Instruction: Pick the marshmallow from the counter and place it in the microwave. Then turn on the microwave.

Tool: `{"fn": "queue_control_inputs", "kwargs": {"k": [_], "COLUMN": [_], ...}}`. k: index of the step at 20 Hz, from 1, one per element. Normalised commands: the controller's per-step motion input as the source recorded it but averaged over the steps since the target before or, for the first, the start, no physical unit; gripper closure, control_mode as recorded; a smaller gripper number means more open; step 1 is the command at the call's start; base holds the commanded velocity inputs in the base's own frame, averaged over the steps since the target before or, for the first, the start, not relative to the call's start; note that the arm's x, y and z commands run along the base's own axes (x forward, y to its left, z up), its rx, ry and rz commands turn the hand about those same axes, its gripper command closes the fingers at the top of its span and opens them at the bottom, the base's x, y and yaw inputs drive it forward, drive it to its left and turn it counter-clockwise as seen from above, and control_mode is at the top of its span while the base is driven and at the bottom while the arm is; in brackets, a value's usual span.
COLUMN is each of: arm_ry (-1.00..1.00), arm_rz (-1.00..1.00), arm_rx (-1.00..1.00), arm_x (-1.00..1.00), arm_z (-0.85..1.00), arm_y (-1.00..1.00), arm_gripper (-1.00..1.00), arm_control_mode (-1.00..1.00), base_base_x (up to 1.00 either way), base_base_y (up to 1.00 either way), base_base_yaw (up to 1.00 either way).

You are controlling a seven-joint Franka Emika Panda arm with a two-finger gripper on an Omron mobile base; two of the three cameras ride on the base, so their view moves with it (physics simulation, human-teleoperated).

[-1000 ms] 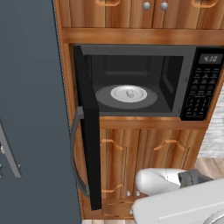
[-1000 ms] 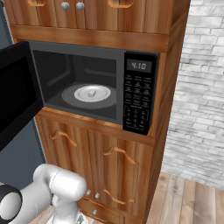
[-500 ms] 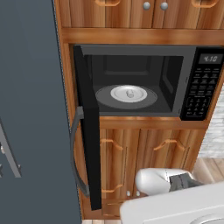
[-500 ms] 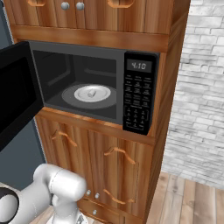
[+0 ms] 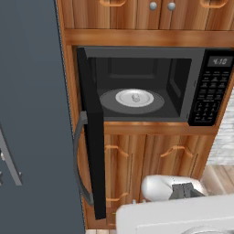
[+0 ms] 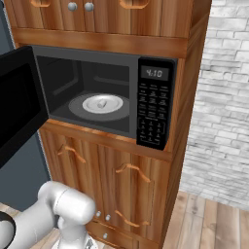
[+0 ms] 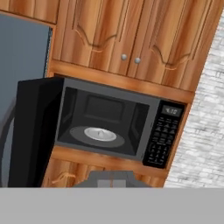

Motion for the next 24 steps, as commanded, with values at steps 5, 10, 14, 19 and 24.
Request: {"fn": "queue_control_inputs", "kwargs": {"k": [5,10,14,19,24], "arm_ry": [0.00,0.00,0.00,0.00,0.00], "arm_rz": [-0.09,-0.08,-0.06,-0.06,-0.05], "arm_rx": [0.00,0.00,0.01,0.00,0.00], "arm_x": [0.00,0.04,0.18,0.22,0.17], "arm_z": [-0.02,0.00,0.00,-0.02,-0.12], "arm_y": [0.08,0.04,0.04,0.06,0.15], "arm_gripper": [1.00,1.00,1.00,1.00,1.00], "arm_control_mode": [-1.00,-1.00,-1.00,-1.00,-1.00], "base_base_x": [0.00,0.00,0.00,0.00,0.00], "base_base_y": [0.00,0.00,0.00,0.00,0.00], "base_base_yaw": [0.00,0.00,0.00,0.00,0.00]}}
